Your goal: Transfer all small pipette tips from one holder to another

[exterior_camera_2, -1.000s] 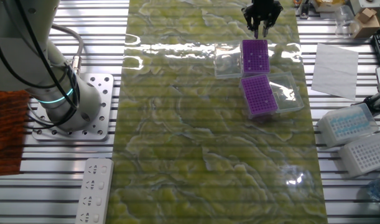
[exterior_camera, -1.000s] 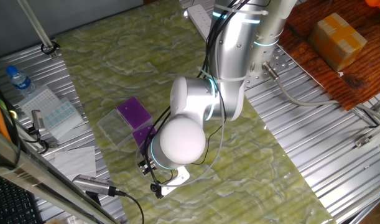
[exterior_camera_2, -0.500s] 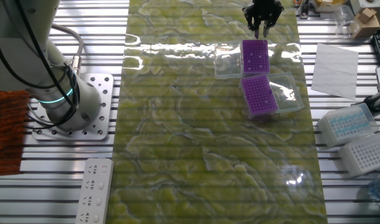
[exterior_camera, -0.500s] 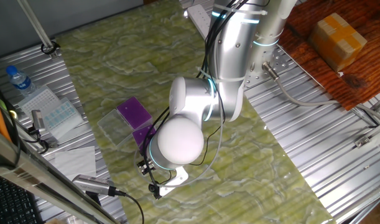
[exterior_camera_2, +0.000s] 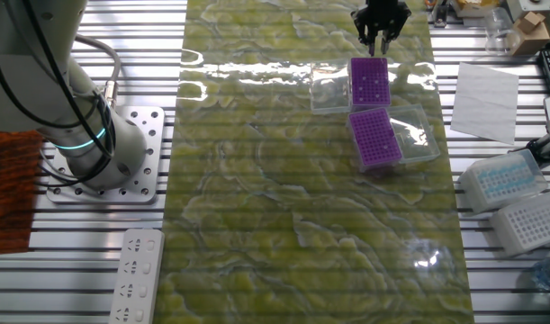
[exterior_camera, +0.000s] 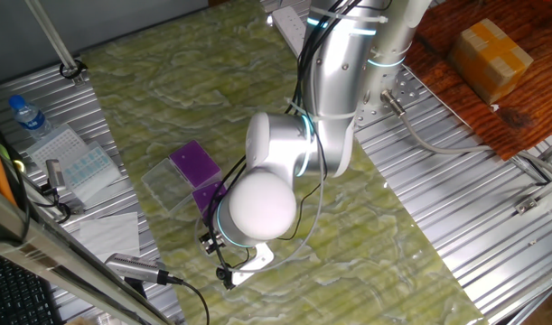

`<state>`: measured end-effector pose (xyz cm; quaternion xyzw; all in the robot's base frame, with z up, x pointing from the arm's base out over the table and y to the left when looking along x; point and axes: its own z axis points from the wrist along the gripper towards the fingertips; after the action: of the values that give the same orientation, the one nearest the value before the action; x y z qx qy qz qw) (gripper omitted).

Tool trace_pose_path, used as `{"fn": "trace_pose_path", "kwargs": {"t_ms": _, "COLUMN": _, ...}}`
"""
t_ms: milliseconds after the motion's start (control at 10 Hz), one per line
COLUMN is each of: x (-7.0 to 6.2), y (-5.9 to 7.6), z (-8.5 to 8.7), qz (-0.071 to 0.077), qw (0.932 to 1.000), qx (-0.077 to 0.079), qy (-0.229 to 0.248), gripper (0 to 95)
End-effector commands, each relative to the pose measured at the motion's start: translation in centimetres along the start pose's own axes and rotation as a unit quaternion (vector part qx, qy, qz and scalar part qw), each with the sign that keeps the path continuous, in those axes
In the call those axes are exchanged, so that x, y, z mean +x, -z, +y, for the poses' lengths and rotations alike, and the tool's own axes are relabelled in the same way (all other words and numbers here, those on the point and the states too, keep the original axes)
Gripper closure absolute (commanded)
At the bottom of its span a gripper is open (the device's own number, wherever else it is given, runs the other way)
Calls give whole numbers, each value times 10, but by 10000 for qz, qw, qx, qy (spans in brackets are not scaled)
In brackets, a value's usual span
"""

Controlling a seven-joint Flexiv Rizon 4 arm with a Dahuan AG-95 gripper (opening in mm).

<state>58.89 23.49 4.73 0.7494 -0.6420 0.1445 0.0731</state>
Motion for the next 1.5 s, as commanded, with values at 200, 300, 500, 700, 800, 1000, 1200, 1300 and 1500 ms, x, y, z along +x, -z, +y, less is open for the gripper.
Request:
{"fn": "trace_pose_path", "kwargs": {"t_ms": 200, "x": -1, "y": 0, "z": -1, "qz": 23, "qw": 10000, "qx": -18, "qy": -7, "gripper": 760}}
{"fn": "trace_pose_path", "kwargs": {"t_ms": 300, "x": -1, "y": 1, "z": -2, "qz": 74, "qw": 10000, "qx": -32, "qy": 9, "gripper": 760}}
{"fn": "trace_pose_path", "kwargs": {"t_ms": 500, "x": -1, "y": 1, "z": -2, "qz": 125, "qw": 9999, "qx": -49, "qy": 30, "gripper": 760}}
{"fn": "trace_pose_path", "kwargs": {"t_ms": 700, "x": -1, "y": 1, "z": -2, "qz": 125, "qw": 9999, "qx": -49, "qy": 30, "gripper": 760}}
{"fn": "trace_pose_path", "kwargs": {"t_ms": 800, "x": -1, "y": 1, "z": -2, "qz": 140, "qw": 9999, "qx": -61, "qy": 22, "gripper": 760}}
{"fn": "trace_pose_path", "kwargs": {"t_ms": 1000, "x": -1, "y": 1, "z": -2, "qz": 145, "qw": 9999, "qx": -65, "qy": 28, "gripper": 760}}
{"fn": "trace_pose_path", "kwargs": {"t_ms": 1200, "x": -1, "y": 1, "z": -2, "qz": 186, "qw": 9998, "qx": -73, "qy": 33, "gripper": 760}}
{"fn": "trace_pose_path", "kwargs": {"t_ms": 1300, "x": -1, "y": 1, "z": -2, "qz": 190, "qw": 9998, "qx": -73, "qy": 33, "gripper": 760}}
{"fn": "trace_pose_path", "kwargs": {"t_ms": 1500, "x": -1, "y": 1, "z": -2, "qz": 193, "qw": 9998, "qx": -73, "qy": 33, "gripper": 760}}
